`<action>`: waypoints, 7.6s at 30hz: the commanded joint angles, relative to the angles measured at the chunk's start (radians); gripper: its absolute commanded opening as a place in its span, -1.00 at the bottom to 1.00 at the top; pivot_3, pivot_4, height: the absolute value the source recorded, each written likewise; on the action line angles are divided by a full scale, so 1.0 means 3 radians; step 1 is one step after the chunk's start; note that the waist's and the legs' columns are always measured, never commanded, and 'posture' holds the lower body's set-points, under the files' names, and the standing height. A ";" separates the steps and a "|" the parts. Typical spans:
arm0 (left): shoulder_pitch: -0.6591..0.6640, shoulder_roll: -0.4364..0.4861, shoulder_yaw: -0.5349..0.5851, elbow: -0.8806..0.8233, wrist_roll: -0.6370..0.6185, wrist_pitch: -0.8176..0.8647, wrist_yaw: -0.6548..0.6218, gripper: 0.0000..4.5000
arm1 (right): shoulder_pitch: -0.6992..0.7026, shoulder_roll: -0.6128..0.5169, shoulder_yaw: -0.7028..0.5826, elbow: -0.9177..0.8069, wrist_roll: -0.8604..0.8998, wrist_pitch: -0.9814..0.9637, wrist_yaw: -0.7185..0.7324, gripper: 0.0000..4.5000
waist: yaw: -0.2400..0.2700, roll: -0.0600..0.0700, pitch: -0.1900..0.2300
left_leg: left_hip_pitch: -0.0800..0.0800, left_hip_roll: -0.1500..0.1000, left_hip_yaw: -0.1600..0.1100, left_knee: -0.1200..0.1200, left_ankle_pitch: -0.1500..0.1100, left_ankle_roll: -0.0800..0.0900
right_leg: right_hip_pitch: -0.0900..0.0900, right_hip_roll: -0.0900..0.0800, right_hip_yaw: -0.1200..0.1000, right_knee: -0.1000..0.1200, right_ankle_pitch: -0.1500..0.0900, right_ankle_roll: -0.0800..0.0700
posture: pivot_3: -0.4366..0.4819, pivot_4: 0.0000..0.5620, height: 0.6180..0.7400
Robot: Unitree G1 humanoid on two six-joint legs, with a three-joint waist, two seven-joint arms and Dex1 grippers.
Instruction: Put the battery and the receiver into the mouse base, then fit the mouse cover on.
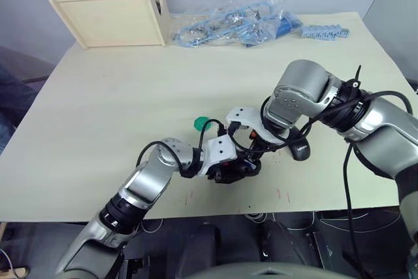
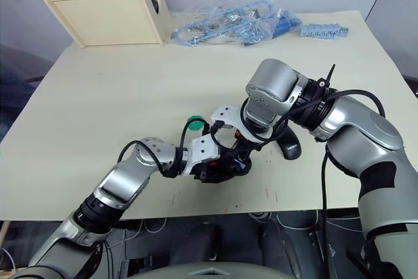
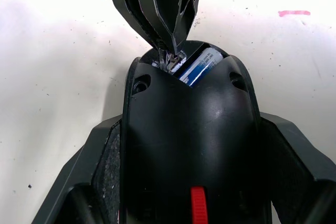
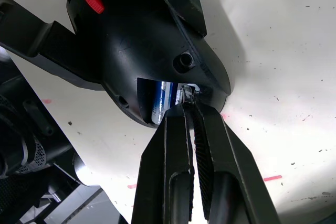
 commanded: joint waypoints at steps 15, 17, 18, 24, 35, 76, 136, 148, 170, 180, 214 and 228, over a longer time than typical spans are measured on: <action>0.0279 -0.0148 -0.0038 0.0138 -0.0046 -0.0272 0.0039 0.31 | 0.0069 0.0124 0.0112 -0.0001 -0.0004 0.0013 0.0015 -1.00 | -0.0015 0.0004 -0.0006 | 0.0002 0.0001 0.0000 -0.0001 0.0000 0.0000 | 0.0001 0.0000 0.0000 0.0000 -0.0001 -0.0001 | -0.05 -0.47 1.00; 0.0293 -0.0166 -0.0021 0.0150 -0.0057 -0.0294 0.0037 0.31 | 0.0057 0.0138 0.0134 -0.0004 -0.0007 0.0013 0.0031 -1.00 | -0.0016 0.0006 -0.0008 | 0.0002 0.0001 0.0000 -0.0002 0.0000 0.0000 | 0.0001 0.0000 0.0000 0.0000 -0.0001 -0.0001 | -0.05 -0.47 1.00; 0.0295 -0.0173 -0.0017 0.0155 -0.0057 -0.0300 0.0037 0.31 | 0.0051 0.0140 0.0145 -0.0005 -0.0006 0.0013 0.0042 -1.00 | -0.0016 0.0009 -0.0009 | 0.0002 0.0001 0.0000 -0.0002 0.0000 0.0000 | 0.0001 0.0000 0.0000 -0.0001 -0.0001 -0.0001 | -0.05 -0.47 1.00; 0.0330 -0.0225 0.0029 0.0205 -0.0087 -0.0406 0.0025 0.31 | 0.0016 0.0154 0.0190 0.0051 0.0038 0.0013 0.0095 -1.00 | -0.0014 0.0013 -0.0012 | 0.0002 0.0000 0.0001 -0.0002 0.0000 0.0000 | 0.0001 0.0000 0.0000 -0.0002 -0.0001 -0.0001 | -0.05 -0.47 1.00; 0.0335 -0.0263 0.0042 0.0287 -0.0049 -0.0480 -0.0020 0.31 | -0.0157 0.0149 0.0445 0.0060 0.0066 0.0013 0.0292 -1.00 | -0.0002 0.0014 -0.0013 | 0.0000 0.0000 0.0000 -0.0002 0.0000 0.0000 | 0.0001 -0.0001 -0.0001 -0.0005 -0.0001 -0.0001 | -0.05 -0.47 1.00; 0.0335 -0.0272 0.0084 0.0403 0.0007 -0.0554 -0.0006 0.31 | -0.0060 0.0443 0.0191 0.0405 -0.0109 0.0013 0.0239 -0.23 | -0.0026 0.0027 -0.0055 | 0.0042 0.0000 -0.0021 -0.0023 -0.0001 0.0001 | 0.0049 0.0001 -0.0020 -0.0031 -0.0005 -0.0006 | -0.05 -0.47 1.00; 0.0171 -0.0042 0.0128 0.0522 -0.0068 -0.0583 -0.0089 0.31 | 0.4068 -0.0256 -0.2436 -0.1726 -0.1977 -0.4104 0.1063 -0.98 | 0.0047 0.0023 -0.0004 | 0.0002 -0.0018 -0.0030 -0.0006 0.0001 0.0001 | 0.0026 -0.0015 -0.0030 -0.0029 -0.0006 0.0007 | -0.05 -0.47 1.00; 0.0192 -0.0033 0.0124 0.0465 -0.0080 -0.0549 -0.0076 0.31 | 0.4032 -0.0132 -0.2417 -0.1597 -0.2136 -0.4084 0.1105 -0.98 | 0.0045 0.0023 -0.0004 | 0.0005 -0.0018 -0.0028 -0.0006 0.0001 0.0001 | 0.0026 -0.0015 -0.0027 -0.0026 -0.0006 0.0006 | -0.05 -0.47 1.00; 0.0170 -0.0047 0.0104 0.0479 -0.0089 -0.0524 -0.0041 0.31 | 0.4055 -0.0169 -0.2150 -0.1079 -0.2585 -0.3927 0.1095 -0.98 | 0.0034 0.0019 -0.0007 | 0.0042 -0.0018 -0.0018 -0.0008 0.0001 0.0001 | 0.0051 -0.0012 -0.0014 -0.0012 -0.0010 0.0003 | -0.05 -0.47 1.00; 0.0136 -0.0039 0.0083 0.0518 -0.0061 -0.0553 -0.0035 0.31 | 0.4019 -0.0121 -0.2373 -0.1192 -0.2225 -0.3954 0.1220 -0.98 | 0.0036 0.0008 -0.0019 | 0.0048 -0.0015 -0.0020 -0.0009 0.0000 0.0001 | 0.0056 -0.0009 -0.0014 -0.0012 -0.0011 0.0001 | -0.05 -0.47 1.00; 0.1105 0.0629 0.1680 -0.0659 -0.1591 0.0260 -0.0102 1.00 | 0.5618 -0.0901 -0.4326 -0.2165 -0.1326 -0.4112 0.1626 0.98 | 0.0061 -0.0005 0.0032 | 0.0034 0.0003 -0.0016 -0.0008 0.0000 0.0000 | 0.0049 -0.0011 -0.0017 -0.0019 -0.0011 0.0002 | -0.05 -0.47 1.00; 0.2042 0.0405 0.2772 -0.0729 -0.2309 -0.0409 -0.0494 1.00 | 0.5488 -0.0626 -0.4318 -0.2163 -0.1421 -0.3756 0.0811 0.98 | 0.0066 0.0000 0.0037 | 0.0033 0.0007 -0.0008 -0.0010 -0.0001 -0.0001 | 0.0050 -0.0010 -0.0012 -0.0031 -0.0012 -0.0001 | -0.05 -0.47 1.00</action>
